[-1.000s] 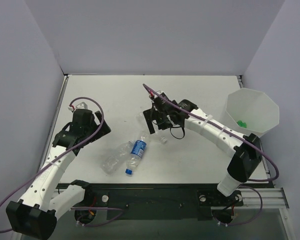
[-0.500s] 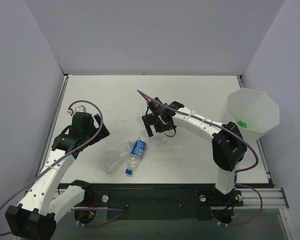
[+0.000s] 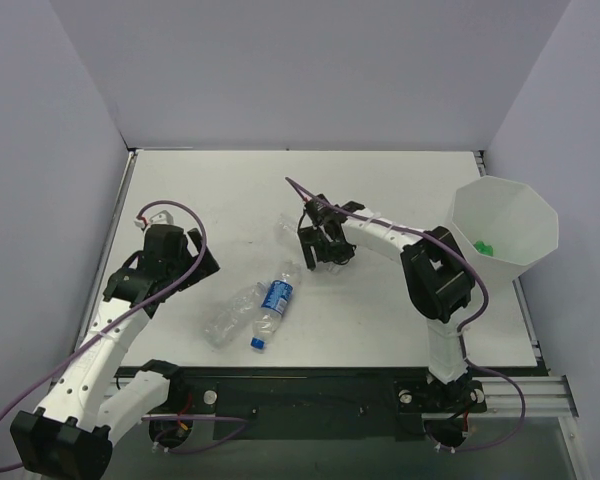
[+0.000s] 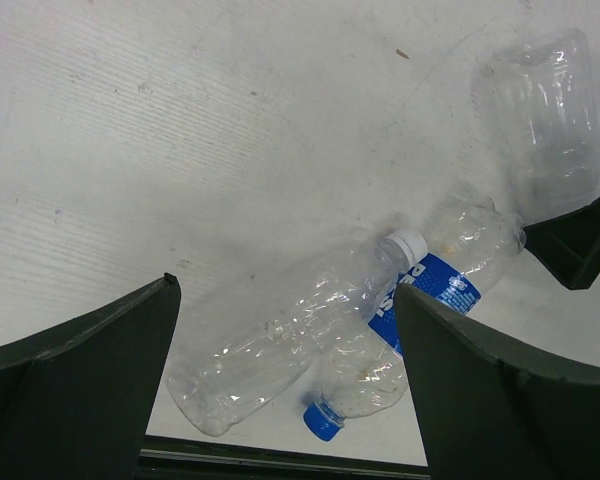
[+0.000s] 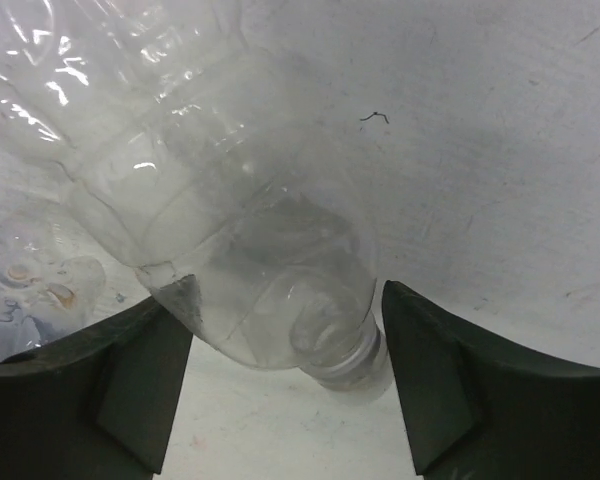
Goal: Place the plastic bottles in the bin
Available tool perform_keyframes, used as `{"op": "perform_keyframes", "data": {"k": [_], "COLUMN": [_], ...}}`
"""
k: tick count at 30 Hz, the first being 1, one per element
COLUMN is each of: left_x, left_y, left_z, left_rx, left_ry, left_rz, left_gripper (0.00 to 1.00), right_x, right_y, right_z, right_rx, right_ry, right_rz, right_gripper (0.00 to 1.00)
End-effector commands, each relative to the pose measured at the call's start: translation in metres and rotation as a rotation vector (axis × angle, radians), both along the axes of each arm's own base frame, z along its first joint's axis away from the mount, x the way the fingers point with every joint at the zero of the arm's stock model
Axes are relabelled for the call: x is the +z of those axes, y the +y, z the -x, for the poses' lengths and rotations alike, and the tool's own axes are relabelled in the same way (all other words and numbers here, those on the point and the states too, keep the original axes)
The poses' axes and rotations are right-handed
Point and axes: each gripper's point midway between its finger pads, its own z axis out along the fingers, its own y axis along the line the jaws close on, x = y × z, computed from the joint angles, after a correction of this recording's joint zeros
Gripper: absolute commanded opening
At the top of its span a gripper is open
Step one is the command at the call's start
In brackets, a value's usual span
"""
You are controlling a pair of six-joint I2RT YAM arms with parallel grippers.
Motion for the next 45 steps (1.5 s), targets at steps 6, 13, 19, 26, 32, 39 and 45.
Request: {"op": "perform_keyframes", "data": {"k": [6, 13, 19, 26, 32, 39, 45], "left_x": [0.018, 0.022, 0.037, 0.063, 0.058, 0.058, 0.059], "left_y": [-0.006, -0.012, -0.03, -0.067, -0.07, -0.074, -0.074], "left_z": [-0.009, -0.012, -0.023, -0.029, -0.025, -0.026, -0.027], "left_rx": [-0.032, -0.048, -0.1, -0.287, -0.309, -0.322, -0.323], "left_ry": [-0.042, -0.056, -0.088, -0.097, -0.089, -0.084, -0.089], "left_rz": [0.005, 0.03, 0.108, 0.21, 0.224, 0.236, 0.236], "left_gripper": [0.99, 0.99, 0.99, 0.99, 0.99, 0.99, 0.99], "right_x": [0.003, 0.057, 0.198, 0.357, 0.364, 0.334, 0.316], "right_y": [-0.004, -0.028, -0.05, -0.165, -0.272, -0.322, -0.329], "right_z": [0.006, 0.024, 0.017, 0.022, 0.051, 0.062, 0.062], "right_rx": [-0.009, -0.022, -0.104, -0.476, -0.792, -0.983, -1.001], "right_ry": [0.011, -0.069, -0.385, -0.842, -0.878, -0.814, -0.769], "right_rz": [-0.039, -0.04, -0.176, -0.166, -0.043, -0.062, -0.031], "right_gripper": [0.44, 0.22, 0.22, 0.22, 0.23, 0.3, 0.77]}}
